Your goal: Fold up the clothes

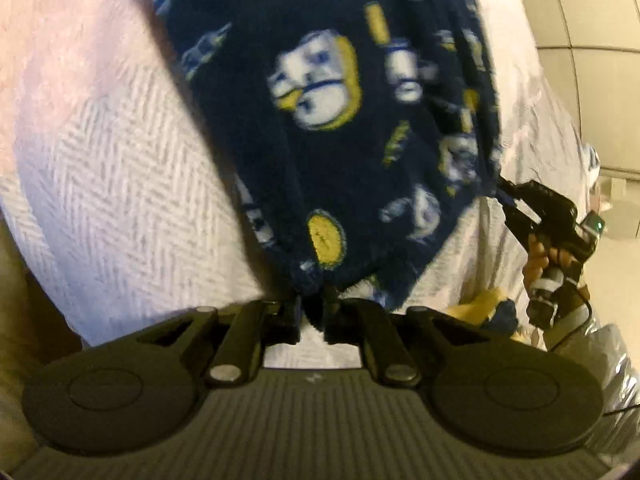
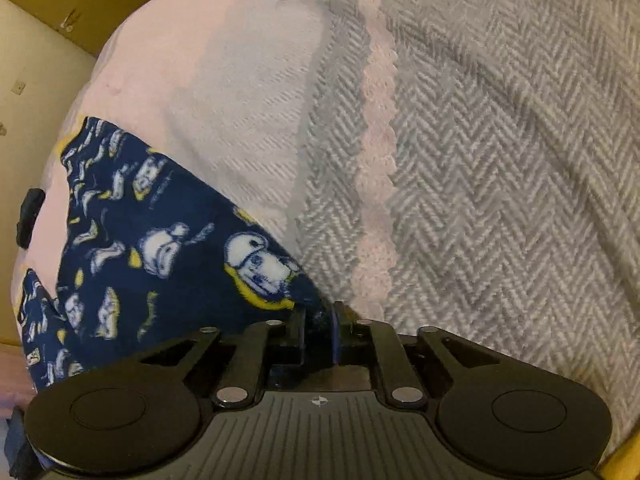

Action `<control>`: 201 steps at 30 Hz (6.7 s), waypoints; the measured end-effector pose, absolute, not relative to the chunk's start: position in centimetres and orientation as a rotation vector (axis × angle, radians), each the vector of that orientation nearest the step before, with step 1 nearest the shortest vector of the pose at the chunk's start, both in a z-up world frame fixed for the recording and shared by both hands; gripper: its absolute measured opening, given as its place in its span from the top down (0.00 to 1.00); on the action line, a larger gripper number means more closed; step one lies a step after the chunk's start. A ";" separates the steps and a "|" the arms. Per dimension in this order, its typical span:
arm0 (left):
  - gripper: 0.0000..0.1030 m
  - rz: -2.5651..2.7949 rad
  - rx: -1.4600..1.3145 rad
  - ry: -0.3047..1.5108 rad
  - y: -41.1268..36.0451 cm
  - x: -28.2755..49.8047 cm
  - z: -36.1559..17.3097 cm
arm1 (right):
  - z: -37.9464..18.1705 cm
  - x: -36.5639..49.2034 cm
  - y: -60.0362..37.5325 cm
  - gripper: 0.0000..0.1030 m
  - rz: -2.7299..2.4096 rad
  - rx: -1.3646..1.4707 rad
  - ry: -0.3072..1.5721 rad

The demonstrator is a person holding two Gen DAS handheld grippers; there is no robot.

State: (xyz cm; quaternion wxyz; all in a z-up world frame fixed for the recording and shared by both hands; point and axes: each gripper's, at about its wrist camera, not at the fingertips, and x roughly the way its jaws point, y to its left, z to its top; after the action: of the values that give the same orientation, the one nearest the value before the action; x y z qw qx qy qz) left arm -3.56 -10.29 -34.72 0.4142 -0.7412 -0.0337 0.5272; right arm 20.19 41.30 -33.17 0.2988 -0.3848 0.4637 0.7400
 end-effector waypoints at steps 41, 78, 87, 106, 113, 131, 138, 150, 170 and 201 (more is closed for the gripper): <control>0.51 2.094 -1.613 -0.126 -7.5 -69.1 -26.4 | -29.1 21.1 5.2 0.43 1.068 -0.302 1.672; 0.77 2.164 -1.020 0.545 -5.7 -80.7 -24.0 | -26.9 15.1 0.7 0.58 1.048 -0.567 1.395; 0.56 1.769 -1.000 0.723 6.5 -78.4 -26.2 | -24.1 15.5 4.7 0.57 1.056 -0.424 1.264; 0.94 1.870 -0.845 0.828 12.2 -78.3 -31.5 | -27.7 10.0 10.2 0.57 1.095 -0.455 1.287; 0.91 2.131 -0.886 0.539 8.6 -79.0 -26.7 | -25.8 10.2 9.5 0.57 1.138 -0.447 1.239; 0.78 1.907 -1.109 0.893 -6.5 -64.8 -28.3 | -27.3 6.0 -0.3 0.56 1.287 -0.818 0.969; 0.74 1.734 -1.138 0.848 -8.1 -53.9 -23.6 | -26.1 4.6 -1.9 0.55 1.293 -0.976 0.967; 0.64 1.603 -0.983 0.823 -16.0 -38.6 -10.4 | -13.0 1.1 -11.1 0.25 1.527 -0.855 0.980; 0.57 1.586 -0.804 0.828 -23.5 -32.7 -4.8 | -8.7 0.1 -16.9 0.21 1.562 -0.885 0.881; 0.57 1.728 -0.878 0.825 -29.5 -37.9 -4.9 | -6.4 -3.4 -20.1 0.19 1.655 -0.938 0.746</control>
State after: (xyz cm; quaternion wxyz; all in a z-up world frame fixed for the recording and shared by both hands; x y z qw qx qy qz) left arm -37.88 -29.49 -4.87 0.4947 -0.3622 0.3405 0.7128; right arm -3.39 -20.11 -6.42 0.5221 -0.3915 0.3113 0.6908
